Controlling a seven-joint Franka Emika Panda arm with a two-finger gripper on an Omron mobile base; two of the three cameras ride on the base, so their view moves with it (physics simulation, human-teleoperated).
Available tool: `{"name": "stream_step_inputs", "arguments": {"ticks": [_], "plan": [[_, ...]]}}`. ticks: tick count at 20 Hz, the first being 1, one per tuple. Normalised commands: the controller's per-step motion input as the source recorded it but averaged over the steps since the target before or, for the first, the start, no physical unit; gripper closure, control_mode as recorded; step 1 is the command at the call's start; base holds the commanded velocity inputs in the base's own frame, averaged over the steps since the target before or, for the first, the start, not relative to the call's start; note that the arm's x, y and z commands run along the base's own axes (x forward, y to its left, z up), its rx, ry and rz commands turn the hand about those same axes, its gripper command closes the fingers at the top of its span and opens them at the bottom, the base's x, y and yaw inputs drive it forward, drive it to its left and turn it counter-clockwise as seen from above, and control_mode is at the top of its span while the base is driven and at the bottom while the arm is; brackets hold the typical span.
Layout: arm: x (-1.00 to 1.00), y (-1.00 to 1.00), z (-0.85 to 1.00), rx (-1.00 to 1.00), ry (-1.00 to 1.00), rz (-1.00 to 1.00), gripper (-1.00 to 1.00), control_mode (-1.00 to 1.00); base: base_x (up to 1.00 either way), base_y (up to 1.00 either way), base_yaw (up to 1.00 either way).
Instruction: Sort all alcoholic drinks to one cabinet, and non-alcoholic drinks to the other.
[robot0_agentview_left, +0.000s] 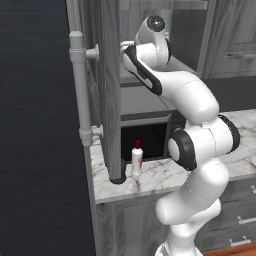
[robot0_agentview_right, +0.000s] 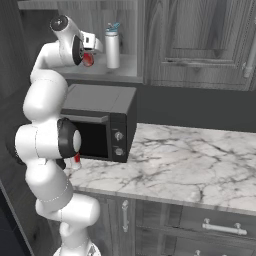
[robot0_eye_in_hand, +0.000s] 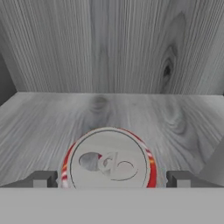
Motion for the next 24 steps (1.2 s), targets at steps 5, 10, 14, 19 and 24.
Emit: {"name": "stream_step_inputs", "arguments": {"ticks": [5, 10, 14, 19, 24], "plan": [[0.01, 0.0, -0.01, 0.01, 0.0, -0.04, -1.0, -1.0, 0.0, 0.0, 0.0], [0.02, 0.0, -0.1, 0.0, -0.01, -0.02, -1.0, -1.0, 0.0, 0.0, 0.0], [0.05, 0.0, -0.15, 0.0, -0.03, 0.0, -1.0, -1.0, 0.0, 0.0, 0.0], [0.07, 0.0, -0.12, 0.0, -0.04, 0.0, -1.0, -1.0, 0.0, 0.0, 0.0], [0.07, 0.0, -0.09, 0.0, -0.06, 0.0, -1.0, -1.0, 0.0, 0.0, 0.0]]}}
